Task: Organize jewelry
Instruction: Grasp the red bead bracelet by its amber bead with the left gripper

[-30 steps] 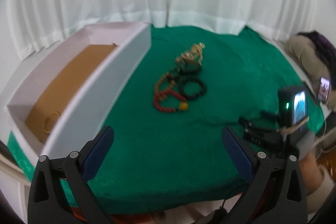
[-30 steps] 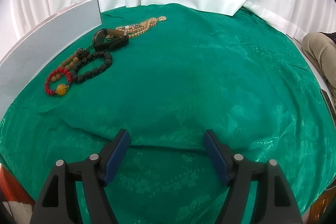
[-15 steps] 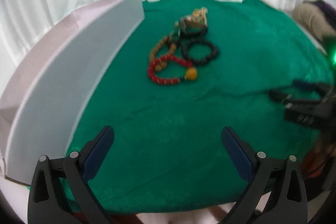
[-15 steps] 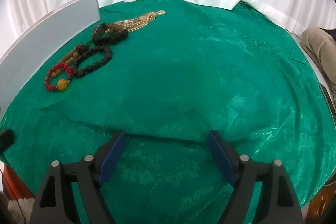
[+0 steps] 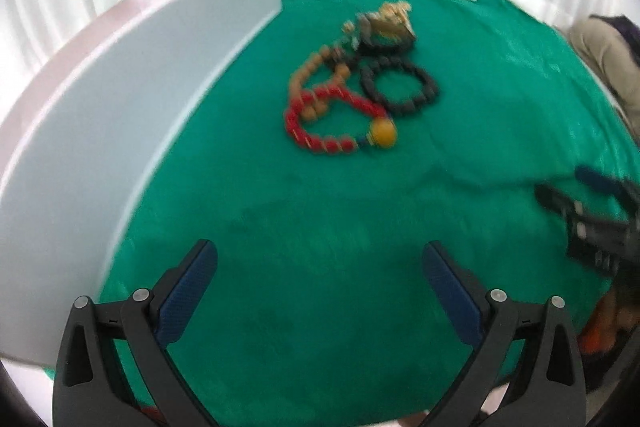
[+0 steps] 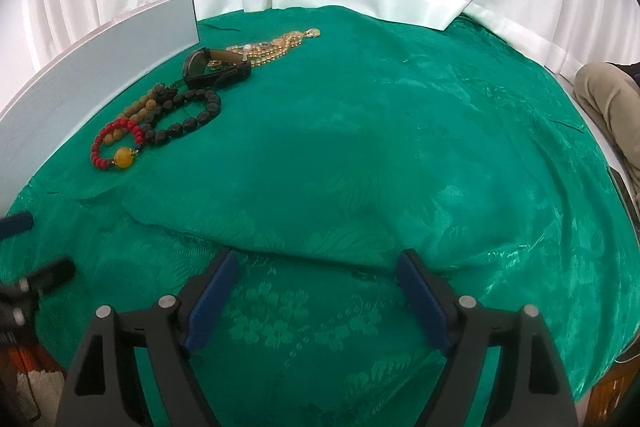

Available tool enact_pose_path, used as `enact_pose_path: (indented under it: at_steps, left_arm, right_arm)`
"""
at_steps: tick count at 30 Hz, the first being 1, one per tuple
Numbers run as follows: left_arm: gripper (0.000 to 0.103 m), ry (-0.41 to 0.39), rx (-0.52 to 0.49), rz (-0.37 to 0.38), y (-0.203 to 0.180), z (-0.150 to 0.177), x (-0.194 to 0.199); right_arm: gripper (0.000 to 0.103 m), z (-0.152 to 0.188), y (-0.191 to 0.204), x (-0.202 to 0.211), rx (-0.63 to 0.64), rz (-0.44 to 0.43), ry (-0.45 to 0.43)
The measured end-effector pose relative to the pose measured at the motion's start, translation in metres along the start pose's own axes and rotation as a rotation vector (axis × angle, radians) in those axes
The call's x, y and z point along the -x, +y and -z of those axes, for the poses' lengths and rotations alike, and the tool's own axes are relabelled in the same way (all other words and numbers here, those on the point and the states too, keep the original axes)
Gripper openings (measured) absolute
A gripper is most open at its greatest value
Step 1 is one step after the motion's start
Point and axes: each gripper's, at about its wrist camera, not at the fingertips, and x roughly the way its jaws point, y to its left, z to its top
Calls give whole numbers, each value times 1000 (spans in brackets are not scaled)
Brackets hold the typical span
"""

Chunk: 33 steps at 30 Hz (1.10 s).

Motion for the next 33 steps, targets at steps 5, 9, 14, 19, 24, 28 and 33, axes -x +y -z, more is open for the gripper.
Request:
enact_pose_path:
  at_steps: [5, 9, 14, 19, 24, 28, 33]
  left_arm:
    - [102, -71, -15, -61, 13, -45, -6]
    - [100, -33, 16, -42, 25, -72, -37]
    - [94, 25, -17, -27, 25, -73, -57]
    - [94, -47, -37, 100, 12, -52, -20]
    - [89, -72, -248, 162, -27, -46, -13]
    - [72, -16, -302, 162, -40, -47, -35]
    - [54, 45, -263, 216, -31, -49, -44]
  right_arm:
    - [84, 1, 0, 1, 2, -3, -9]
    - [84, 1, 0, 1, 1, -3, -9]
    - [84, 1, 0, 1, 2, -3, -8]
    - [84, 3, 2, 2, -2, 0, -11]
    - [85, 2, 2, 2, -5, 2, -7]
    - [85, 2, 2, 2, -5, 2, -7]
    - [85, 1, 2, 1, -6, 2, -8]
